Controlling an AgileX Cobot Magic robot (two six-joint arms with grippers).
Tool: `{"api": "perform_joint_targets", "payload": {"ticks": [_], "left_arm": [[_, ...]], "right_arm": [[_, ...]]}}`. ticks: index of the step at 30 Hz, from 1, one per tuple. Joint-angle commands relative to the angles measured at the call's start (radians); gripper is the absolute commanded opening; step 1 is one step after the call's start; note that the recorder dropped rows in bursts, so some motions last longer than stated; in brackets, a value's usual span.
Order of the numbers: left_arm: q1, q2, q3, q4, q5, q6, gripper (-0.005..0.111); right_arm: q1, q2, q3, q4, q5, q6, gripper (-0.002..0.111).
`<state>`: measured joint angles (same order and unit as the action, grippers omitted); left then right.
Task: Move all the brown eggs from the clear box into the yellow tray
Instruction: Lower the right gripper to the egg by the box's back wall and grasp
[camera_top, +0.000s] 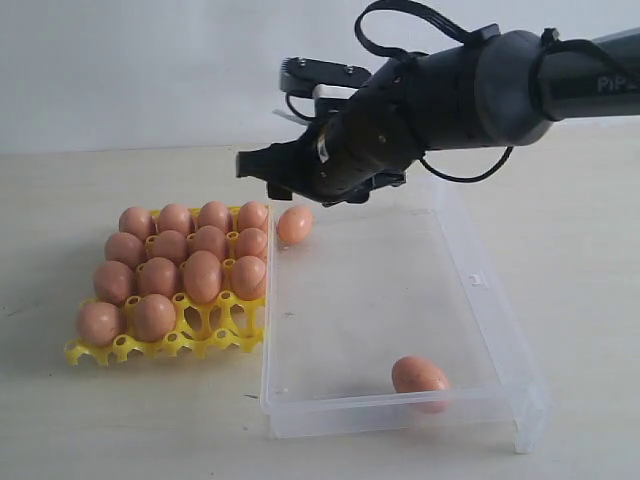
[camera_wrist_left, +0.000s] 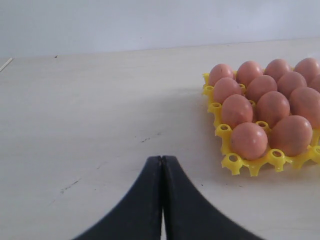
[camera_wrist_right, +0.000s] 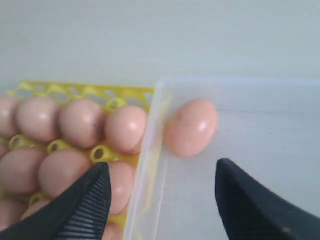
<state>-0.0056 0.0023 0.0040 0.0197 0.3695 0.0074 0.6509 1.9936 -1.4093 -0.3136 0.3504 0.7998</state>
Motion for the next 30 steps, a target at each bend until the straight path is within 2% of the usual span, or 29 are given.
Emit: {"api": "perform_joint_targets", "payload": {"ticks": [1, 10, 20, 30], "left_arm": [[-0.005, -0.002, -0.004, -0.004, -0.009, 0.0, 0.0], [-0.005, -0.002, -0.004, -0.004, -0.009, 0.0, 0.0], [-0.005, -0.002, -0.004, -0.004, -0.009, 0.0, 0.0], [-0.005, -0.002, -0.004, -0.004, -0.009, 0.0, 0.0]], "right_arm": [[-0.065, 0.075, -0.07, 0.148, 0.022, 0.014, 0.059], [-0.1, 0.226, -0.215, 0.365, 0.033, -0.055, 0.059], [-0.111, 0.327, -0.361, 0.365, 0.088, -0.056, 0.059], [-0.111, 0.373, -0.376, 0.365, 0.098, -0.039, 0.059]]}}
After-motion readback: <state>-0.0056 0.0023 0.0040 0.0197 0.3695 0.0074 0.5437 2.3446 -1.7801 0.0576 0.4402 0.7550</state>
